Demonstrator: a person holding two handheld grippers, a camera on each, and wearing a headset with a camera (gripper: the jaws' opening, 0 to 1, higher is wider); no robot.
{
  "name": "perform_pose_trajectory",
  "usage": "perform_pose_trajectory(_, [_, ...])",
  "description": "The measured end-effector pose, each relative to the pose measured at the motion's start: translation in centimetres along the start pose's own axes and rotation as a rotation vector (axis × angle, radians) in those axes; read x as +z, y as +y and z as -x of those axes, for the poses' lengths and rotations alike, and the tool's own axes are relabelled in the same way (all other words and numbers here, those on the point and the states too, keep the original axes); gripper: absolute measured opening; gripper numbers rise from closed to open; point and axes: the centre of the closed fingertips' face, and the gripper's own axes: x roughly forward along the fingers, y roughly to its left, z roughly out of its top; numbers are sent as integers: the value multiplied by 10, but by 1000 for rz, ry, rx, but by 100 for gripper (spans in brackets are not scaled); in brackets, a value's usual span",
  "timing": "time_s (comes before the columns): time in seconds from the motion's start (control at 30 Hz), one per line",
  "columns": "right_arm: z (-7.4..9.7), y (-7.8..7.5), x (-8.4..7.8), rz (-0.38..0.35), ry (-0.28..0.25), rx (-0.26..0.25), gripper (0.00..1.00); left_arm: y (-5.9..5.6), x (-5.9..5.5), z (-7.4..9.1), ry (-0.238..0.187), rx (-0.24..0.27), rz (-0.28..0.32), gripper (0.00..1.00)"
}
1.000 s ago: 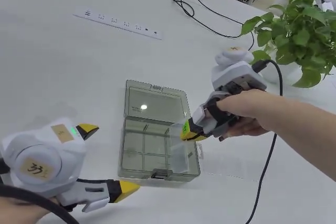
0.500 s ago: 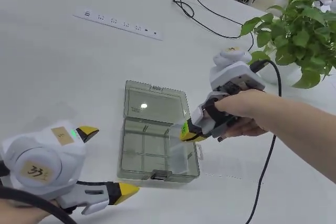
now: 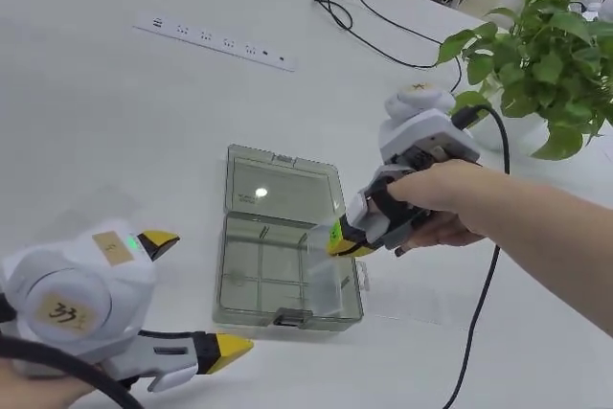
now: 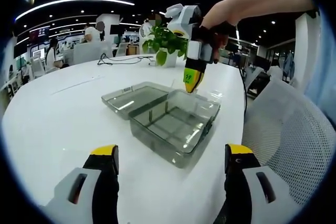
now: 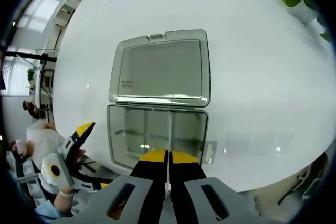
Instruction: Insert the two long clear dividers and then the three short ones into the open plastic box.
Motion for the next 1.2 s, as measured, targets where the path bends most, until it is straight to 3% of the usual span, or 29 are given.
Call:
perform_pose_trajectory(0.57, [-3,4,-3,12,3,-35,1,-1,-3,0,-3,-4,7,84])
perform_pose_trajectory(1.2, [-9,1,9,42,7,-56,1,0,-6,0,2,-3,10,83])
